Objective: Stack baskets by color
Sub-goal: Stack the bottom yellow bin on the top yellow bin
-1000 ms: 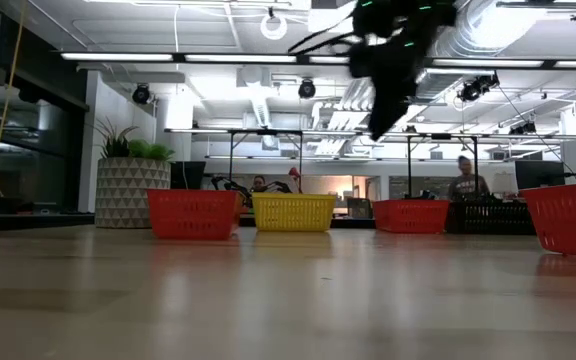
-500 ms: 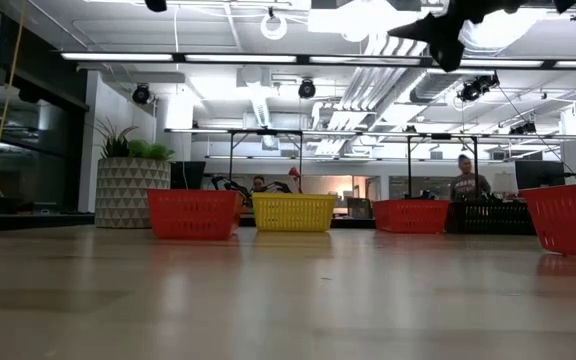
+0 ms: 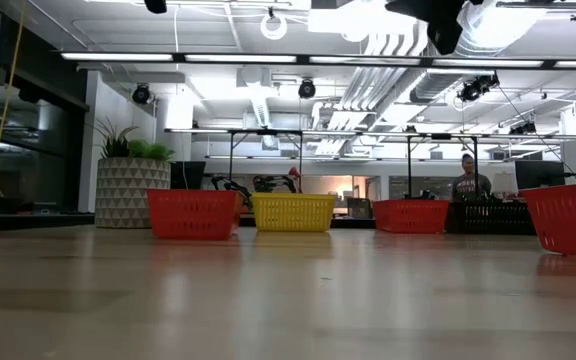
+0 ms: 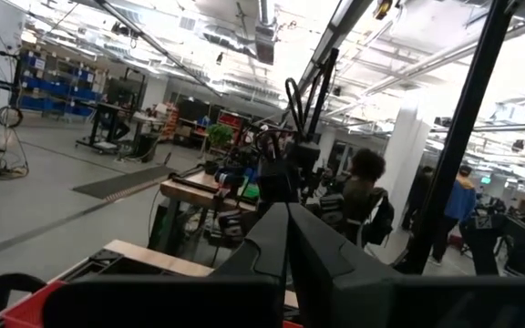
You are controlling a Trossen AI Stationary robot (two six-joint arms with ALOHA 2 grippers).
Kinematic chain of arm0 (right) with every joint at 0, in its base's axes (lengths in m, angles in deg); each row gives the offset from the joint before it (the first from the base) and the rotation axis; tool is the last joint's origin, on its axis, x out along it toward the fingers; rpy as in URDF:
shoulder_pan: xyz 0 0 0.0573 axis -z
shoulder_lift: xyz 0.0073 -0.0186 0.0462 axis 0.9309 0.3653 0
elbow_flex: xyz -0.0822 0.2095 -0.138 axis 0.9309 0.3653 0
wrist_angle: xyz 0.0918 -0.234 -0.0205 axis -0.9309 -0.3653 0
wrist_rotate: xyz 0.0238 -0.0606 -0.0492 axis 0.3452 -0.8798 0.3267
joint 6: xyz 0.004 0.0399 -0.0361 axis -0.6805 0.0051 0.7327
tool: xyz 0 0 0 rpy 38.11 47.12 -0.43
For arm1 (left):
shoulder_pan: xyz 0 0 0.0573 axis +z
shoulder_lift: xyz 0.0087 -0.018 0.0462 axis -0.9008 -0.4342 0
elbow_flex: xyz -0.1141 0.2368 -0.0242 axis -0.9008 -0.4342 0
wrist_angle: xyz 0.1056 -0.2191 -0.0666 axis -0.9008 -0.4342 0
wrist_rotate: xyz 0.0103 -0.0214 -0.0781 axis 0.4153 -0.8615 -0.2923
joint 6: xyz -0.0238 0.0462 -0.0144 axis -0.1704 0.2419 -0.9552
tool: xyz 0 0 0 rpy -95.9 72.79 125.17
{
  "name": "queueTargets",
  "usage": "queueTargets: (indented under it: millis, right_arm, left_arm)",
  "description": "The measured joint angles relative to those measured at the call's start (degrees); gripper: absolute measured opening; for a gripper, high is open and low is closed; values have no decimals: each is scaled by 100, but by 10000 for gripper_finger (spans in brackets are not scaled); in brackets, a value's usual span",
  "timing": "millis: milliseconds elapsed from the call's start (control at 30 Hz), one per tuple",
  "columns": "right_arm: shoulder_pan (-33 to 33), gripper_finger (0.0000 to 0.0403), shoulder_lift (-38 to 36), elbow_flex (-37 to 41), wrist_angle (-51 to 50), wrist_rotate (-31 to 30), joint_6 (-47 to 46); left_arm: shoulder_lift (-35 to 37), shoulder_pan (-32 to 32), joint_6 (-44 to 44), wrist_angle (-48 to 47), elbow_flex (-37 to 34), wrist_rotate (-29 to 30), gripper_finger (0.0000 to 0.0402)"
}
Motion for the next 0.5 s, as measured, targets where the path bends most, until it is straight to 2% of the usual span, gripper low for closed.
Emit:
queueTargets:
  millis: [133,233,367,500]
  right_arm:
    - [-57,208,0,-2,245,580,-815]
    - [-336,208,0,-2,126,1014,-1668]
    - [-1118,208,0,-4,-519,1192,-2759]
    - [-2109,208,100,-7,-1235,1077,-4109]
  left_arm:
    - [0,0,-8,0,0,13,1]
    - [0,0,-1,1,0,67,1]
    - [0,1,0,1,0,121,1]
    - [0,0,1,2,0,131,1]
